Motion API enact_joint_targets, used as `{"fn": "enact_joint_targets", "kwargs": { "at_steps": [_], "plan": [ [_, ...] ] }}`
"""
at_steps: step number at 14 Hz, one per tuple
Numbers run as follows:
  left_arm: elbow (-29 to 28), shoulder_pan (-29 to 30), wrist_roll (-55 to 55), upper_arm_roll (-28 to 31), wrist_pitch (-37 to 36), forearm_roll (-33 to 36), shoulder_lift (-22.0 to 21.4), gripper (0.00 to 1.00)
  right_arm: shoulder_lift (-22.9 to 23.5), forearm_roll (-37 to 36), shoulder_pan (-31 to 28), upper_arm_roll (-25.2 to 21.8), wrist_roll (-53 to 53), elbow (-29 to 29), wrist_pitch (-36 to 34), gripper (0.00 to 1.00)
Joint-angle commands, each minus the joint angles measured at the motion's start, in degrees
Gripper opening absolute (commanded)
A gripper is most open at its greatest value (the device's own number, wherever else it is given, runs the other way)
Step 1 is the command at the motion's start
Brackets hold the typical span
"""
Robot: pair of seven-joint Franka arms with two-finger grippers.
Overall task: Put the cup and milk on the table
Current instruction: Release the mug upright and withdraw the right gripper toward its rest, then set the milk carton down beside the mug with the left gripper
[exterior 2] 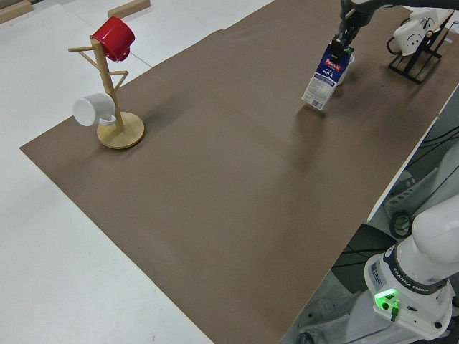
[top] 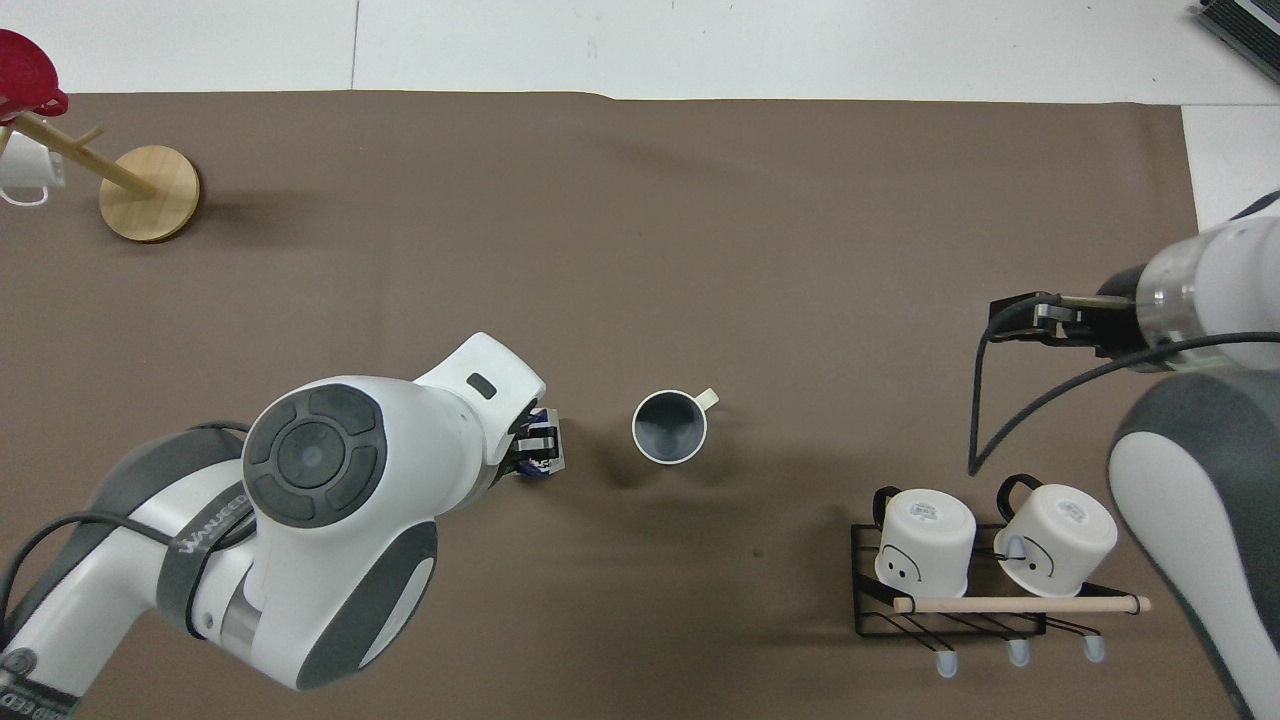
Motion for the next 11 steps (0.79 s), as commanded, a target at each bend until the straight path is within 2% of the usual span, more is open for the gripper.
{"fn": "enact_joint_targets", "kwargs": {
  "at_steps": [1, 3, 5, 6, 7, 9, 11],
  "plan": [
    [1.7, -1.9, -2.0, 1.0, 1.5, -0.5, 3.2, 0.35, -1.2, 0.1, -3.6, 0.6, -4.8, 0.3, -2.0, 1.0],
    [1.9, -2.0, -2.1, 1.0, 1.9, -0.5, 3.8, 0.38, -1.2, 0.0, -5.2, 0.6, -6.5, 2.0, -2.8, 1.0],
    [1.9, -2.1, -3.2, 1.0, 1.5, -0.5, 3.8, 0.66, -0.7, -0.2, -5.9, 0.6, -6.6, 5.7, -6.2, 1.0],
    [1.9, -2.1, -3.2, 1.0, 1.2, -0.5, 3.8, 0.95, -0.6, -0.6, -6.0, 0.6, -6.6, 7.9, -8.4, 1.0],
    [1.9, -2.0, -3.3, 1.0, 0.8, -0.5, 3.7, 1.0, -0.6, -0.7, -6.1, 0.6, -6.8, 9.8, -10.6, 1.0],
    [1.9, -2.0, -3.2, 1.0, 0.0, -0.5, 3.0, 1.0, -0.8, -0.8, -6.1, 0.4, -7.4, 13.7, -15.2, 1.0],
    [3.4, -1.5, -2.7, 1.1, -4.4, -0.5, 0.8, 1.0, -1.2, -1.4, -6.1, -0.5, -7.5, 15.9, -18.0, 1.0]
  ]
}}
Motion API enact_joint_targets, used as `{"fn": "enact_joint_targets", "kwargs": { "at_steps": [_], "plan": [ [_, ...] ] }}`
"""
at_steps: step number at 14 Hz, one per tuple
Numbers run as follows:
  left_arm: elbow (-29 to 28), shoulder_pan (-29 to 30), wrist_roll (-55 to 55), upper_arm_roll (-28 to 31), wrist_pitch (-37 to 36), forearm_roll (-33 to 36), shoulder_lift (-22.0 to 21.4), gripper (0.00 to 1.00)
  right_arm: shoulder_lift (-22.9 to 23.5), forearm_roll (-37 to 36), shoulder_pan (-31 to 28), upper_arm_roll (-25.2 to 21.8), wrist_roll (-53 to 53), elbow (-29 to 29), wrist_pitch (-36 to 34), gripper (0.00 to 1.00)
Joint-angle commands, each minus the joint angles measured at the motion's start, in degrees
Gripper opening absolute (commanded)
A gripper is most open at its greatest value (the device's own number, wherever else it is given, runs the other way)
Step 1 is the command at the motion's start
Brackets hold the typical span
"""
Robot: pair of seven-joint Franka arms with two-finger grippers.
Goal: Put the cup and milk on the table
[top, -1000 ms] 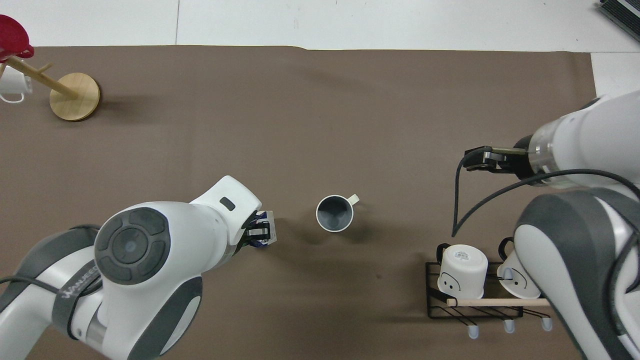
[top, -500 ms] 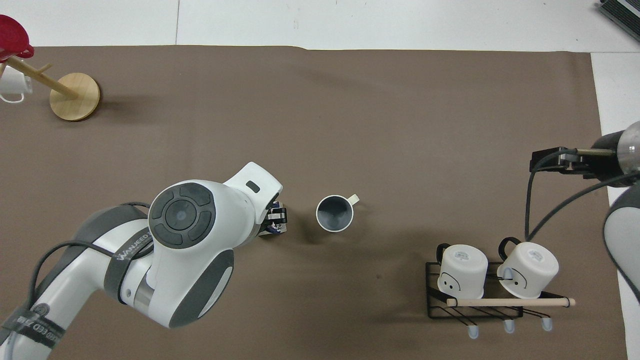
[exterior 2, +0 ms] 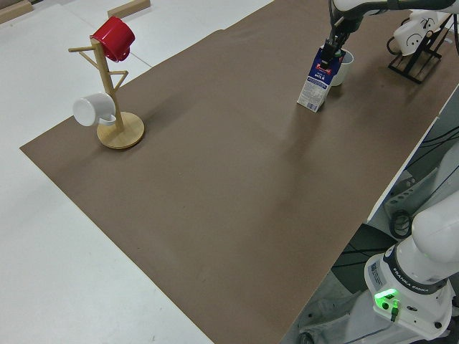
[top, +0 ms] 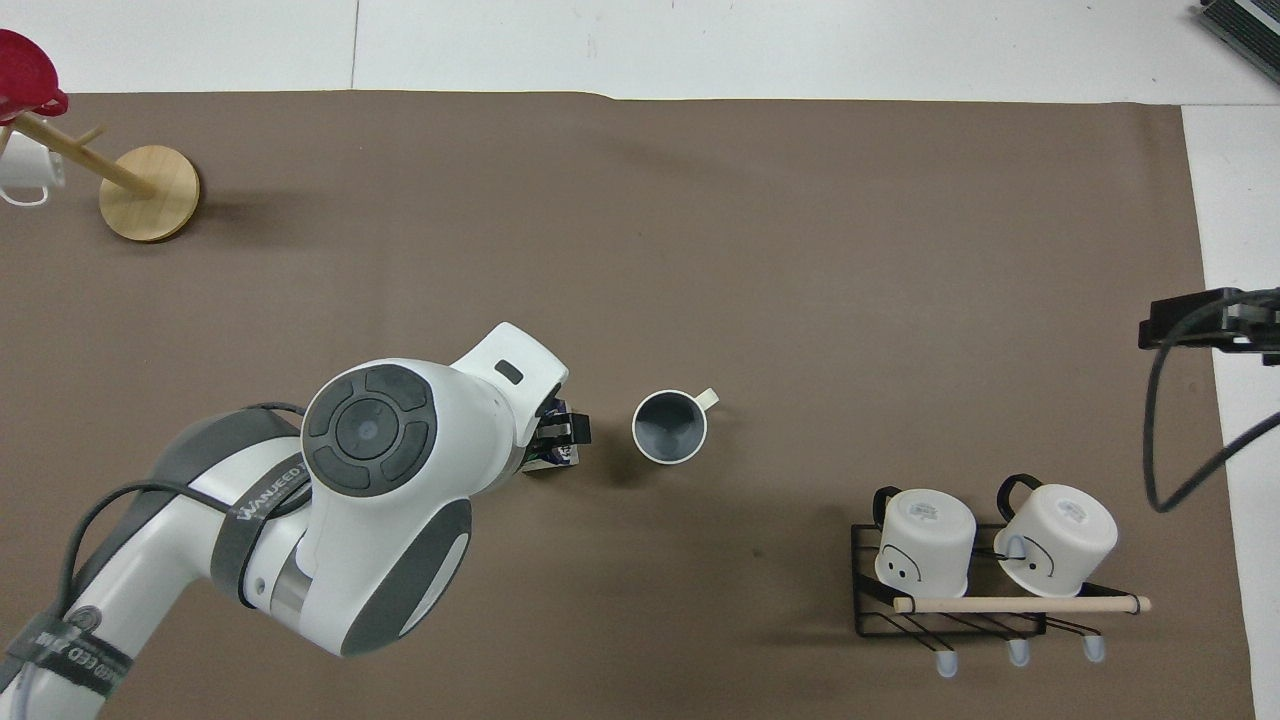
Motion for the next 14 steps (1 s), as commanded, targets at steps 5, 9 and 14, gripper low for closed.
{"fn": "enact_joint_targets", "kwargs": {
  "at_steps": [5, 9, 14],
  "plan": [
    [9.1, 2.8, 7.5, 1.8, -19.6, -0.3, -6.7, 1.0, -1.8, -0.2, -0.2, -1.8, -4.8, 4.0, -5.5, 1.0],
    [13.1, 11.5, 19.7, 1.8, -24.4, 0.2, -8.2, 1.0, -2.3, 0.4, 0.3, -1.3, -4.7, 2.0, -5.6, 1.0],
    [21.6, 21.7, 33.7, 1.8, -31.4, 2.7, -7.8, 1.0, -3.2, 0.4, 0.3, -1.3, -4.5, -0.9, -4.8, 1.0]
  ]
}}
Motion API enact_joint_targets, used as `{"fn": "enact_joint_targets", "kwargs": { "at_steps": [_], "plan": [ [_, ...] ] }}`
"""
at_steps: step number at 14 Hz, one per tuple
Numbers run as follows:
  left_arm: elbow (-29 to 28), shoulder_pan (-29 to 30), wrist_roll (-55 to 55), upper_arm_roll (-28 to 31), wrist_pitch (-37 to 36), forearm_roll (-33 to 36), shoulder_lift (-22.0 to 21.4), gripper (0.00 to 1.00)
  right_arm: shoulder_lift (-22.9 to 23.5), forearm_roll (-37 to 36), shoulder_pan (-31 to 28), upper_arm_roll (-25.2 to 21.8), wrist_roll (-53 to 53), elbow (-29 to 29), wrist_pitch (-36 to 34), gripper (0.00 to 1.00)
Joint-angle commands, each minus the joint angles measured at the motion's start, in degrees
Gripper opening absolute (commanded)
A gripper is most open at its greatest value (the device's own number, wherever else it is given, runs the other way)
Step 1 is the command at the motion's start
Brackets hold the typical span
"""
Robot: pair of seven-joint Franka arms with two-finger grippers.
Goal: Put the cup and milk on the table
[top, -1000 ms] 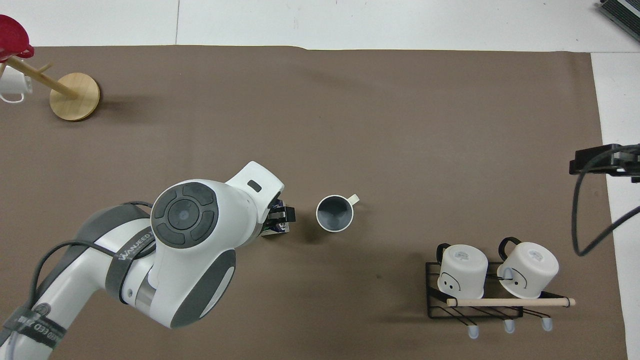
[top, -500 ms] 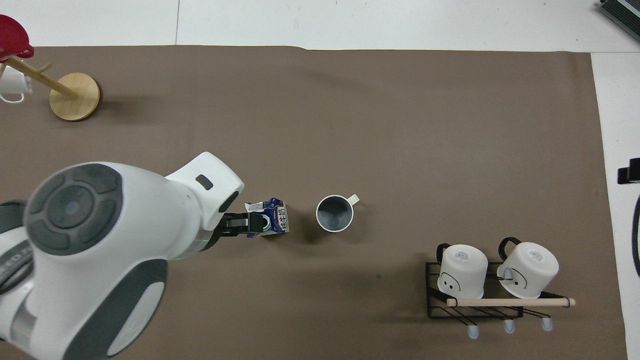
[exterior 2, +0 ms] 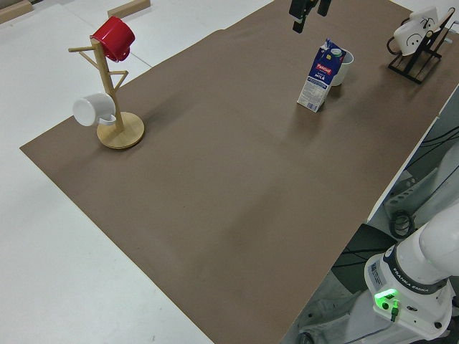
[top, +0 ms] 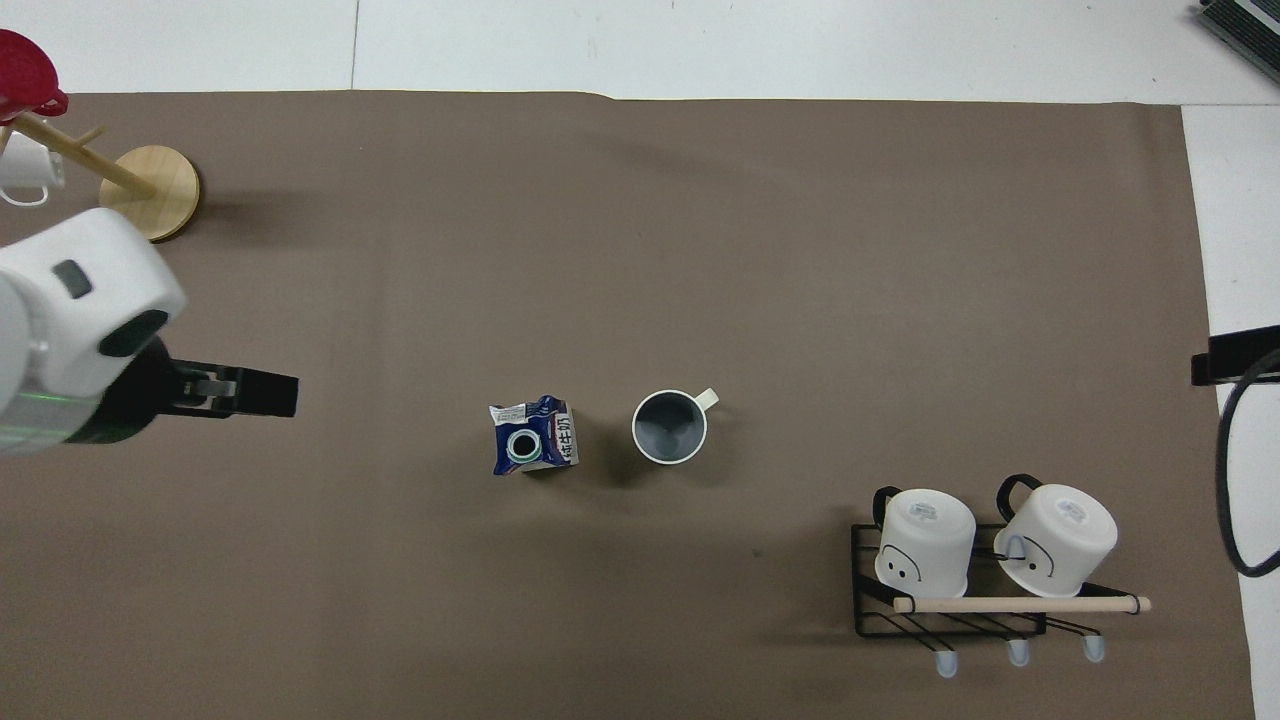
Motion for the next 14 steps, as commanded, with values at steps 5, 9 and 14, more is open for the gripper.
{"fn": "enact_joint_targets", "kwargs": {
  "at_steps": [5, 9, 14],
  "plan": [
    [4.6, 9.2, 8.5, -0.5, -5.5, 1.1, 0.4, 1.0, -2.1, 0.7, -0.2, 0.2, -1.1, -3.4, 0.3, 1.0],
    [4.6, 10.2, 8.8, -0.5, -5.5, 1.1, 0.5, 1.0, -2.1, 0.7, -0.2, 0.1, -1.1, -3.4, 0.4, 1.0],
    [4.6, 9.9, 8.7, -0.8, -5.4, 1.1, 0.5, 1.0, -2.1, 0.7, -0.2, 0.2, -1.0, -3.4, 0.4, 1.0]
  ]
}}
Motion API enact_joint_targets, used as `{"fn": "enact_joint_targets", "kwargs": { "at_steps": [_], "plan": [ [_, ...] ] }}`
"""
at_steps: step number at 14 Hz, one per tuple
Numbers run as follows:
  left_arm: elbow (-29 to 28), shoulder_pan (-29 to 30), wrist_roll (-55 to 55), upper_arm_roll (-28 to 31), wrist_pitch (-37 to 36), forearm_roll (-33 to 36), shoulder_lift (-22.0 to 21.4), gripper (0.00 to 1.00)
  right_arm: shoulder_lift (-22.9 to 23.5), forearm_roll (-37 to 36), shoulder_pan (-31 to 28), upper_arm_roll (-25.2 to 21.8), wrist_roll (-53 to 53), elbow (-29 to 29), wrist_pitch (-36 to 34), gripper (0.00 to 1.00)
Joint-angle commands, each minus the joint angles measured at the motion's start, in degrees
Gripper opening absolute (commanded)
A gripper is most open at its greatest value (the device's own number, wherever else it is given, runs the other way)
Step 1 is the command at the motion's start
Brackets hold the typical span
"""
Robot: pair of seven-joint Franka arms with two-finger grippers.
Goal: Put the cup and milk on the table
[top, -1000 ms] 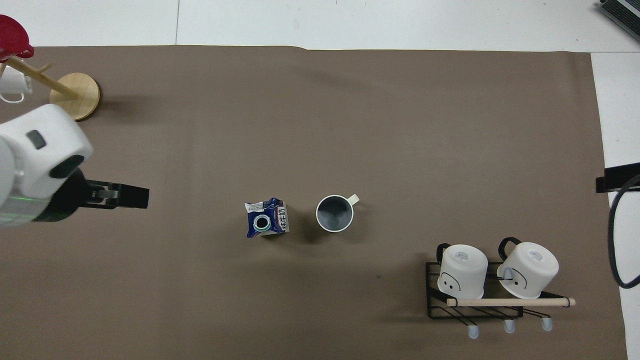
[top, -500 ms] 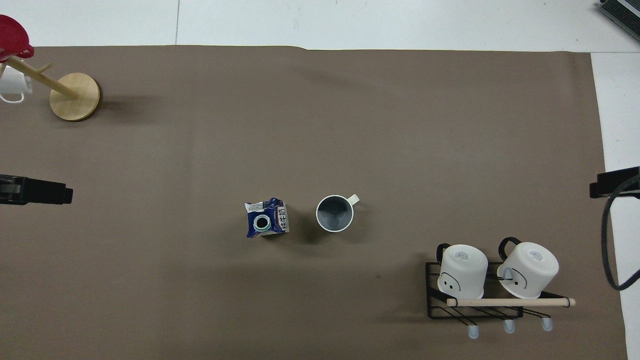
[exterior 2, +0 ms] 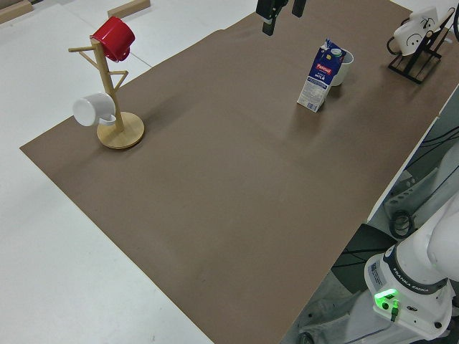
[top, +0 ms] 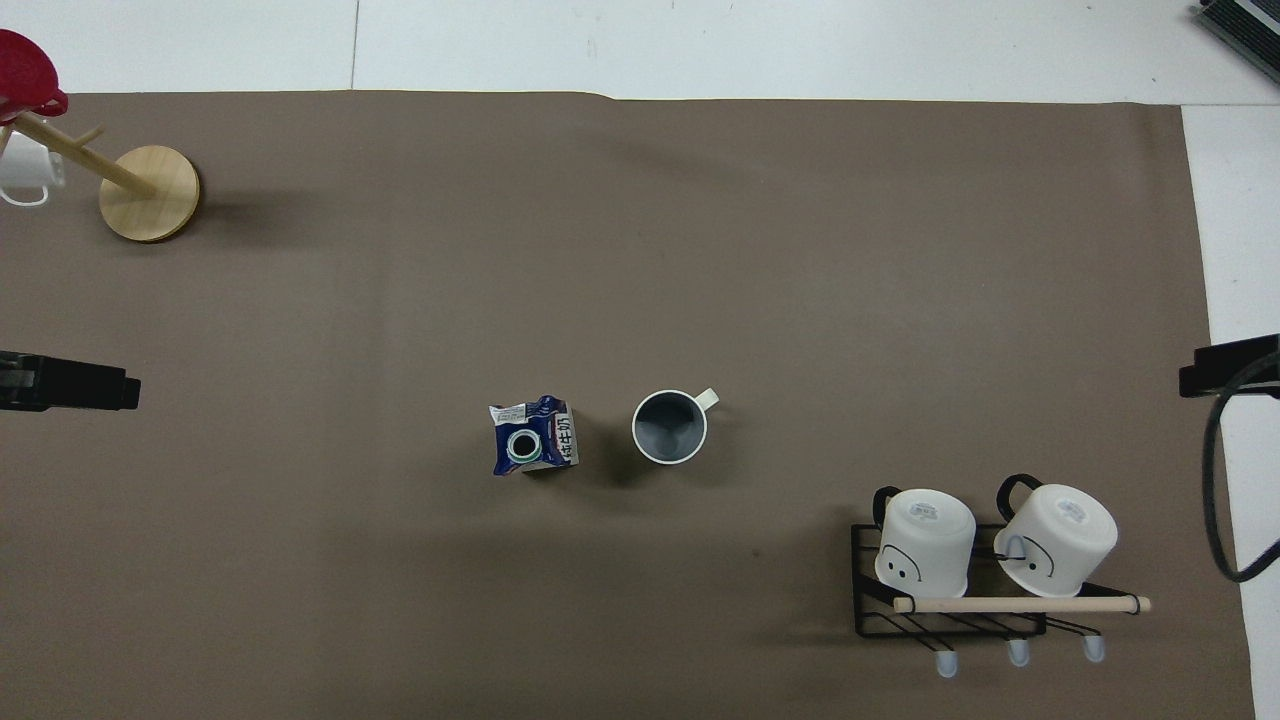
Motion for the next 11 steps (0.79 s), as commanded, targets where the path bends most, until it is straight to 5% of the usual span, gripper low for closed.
{"fn": "enact_joint_targets", "kwargs": {
  "at_steps": [1, 11],
  "plan": [
    [1.2, 0.5, 0.5, -0.6, -1.2, 0.7, 0.4, 1.0, -1.5, 0.7, -0.2, 0.2, -1.0, -1.7, 0.4, 1.0],
    [1.2, 1.1, 0.0, -0.5, -1.7, 0.8, 0.3, 1.0, 0.5, 1.3, -0.3, 0.1, 0.8, 1.2, -0.2, 1.0]
  ]
}}
